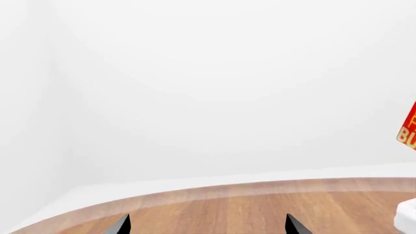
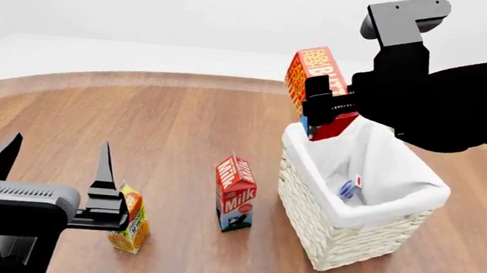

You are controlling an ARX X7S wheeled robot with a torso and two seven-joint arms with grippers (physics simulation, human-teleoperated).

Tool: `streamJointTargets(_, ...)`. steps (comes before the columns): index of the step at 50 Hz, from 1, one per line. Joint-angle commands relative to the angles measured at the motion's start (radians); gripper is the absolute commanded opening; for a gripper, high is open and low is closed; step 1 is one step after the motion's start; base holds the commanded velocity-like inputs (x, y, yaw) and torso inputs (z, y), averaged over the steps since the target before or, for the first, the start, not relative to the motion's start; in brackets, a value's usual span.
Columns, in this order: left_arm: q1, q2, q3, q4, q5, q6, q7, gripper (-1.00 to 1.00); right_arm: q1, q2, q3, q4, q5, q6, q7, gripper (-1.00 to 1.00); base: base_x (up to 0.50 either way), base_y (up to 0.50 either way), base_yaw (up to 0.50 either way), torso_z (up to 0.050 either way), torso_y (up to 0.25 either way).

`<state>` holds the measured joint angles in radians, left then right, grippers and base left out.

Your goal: Pick up the cream cheese box and the butter, and put them in the basket.

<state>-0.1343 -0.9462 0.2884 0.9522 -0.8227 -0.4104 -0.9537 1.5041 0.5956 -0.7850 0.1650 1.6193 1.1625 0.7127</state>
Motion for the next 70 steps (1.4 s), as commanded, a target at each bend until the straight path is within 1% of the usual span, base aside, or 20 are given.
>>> streamJointTargets(1, -0.003, 0.0, 0.006, 0.001, 0.002, -0.003, -0.002, 1.0, 0.018, 0.028, 0.008, 0.044, -0.083, -0.005, -0.034, -1.0, 0.0, 0.0, 0.0, 0.0, 0.0)
streamJointTargets(18, -0.009, -0.002, 0.01, 0.002, -0.003, -0.004, -0.007, 1.0, -0.033, 0.065, -0.02, 0.065, -0.14, -0.037, -0.081, -1.0, 0.0, 0.0, 0.0, 0.001, 0.001)
streamJointTargets(32, -0.022, 0.003, 0.022, -0.001, -0.002, -0.011, -0.005, 1.0, -0.064, 0.111, -0.029, 0.021, -0.138, -0.028, -0.087, -1.0, 0.0, 0.0, 0.0, 0.001, 0.001)
streamJointTargets(40, -0.023, 0.001, 0.023, 0.002, -0.003, -0.011, -0.009, 1.0, -0.075, 0.149, -0.022, -0.02, -0.101, -0.004, -0.075, -1.0, 0.0, 0.0, 0.0, 0.0, 0.001)
streamJointTargets(52, -0.034, 0.006, 0.035, 0.004, 0.0, -0.02, -0.011, 1.0, -0.101, 0.19, -0.032, -0.058, -0.092, 0.011, -0.1, -1.0, 0.0, 0.0, 0.0, 0.0, 0.001)
streamJointTargets(70, -0.04, 0.007, 0.042, -0.002, 0.001, -0.019, -0.007, 1.0, -0.133, 0.176, -0.071, -0.004, -0.156, -0.017, -0.151, -1.0, 0.0, 0.0, 0.0, 0.001, 0.002)
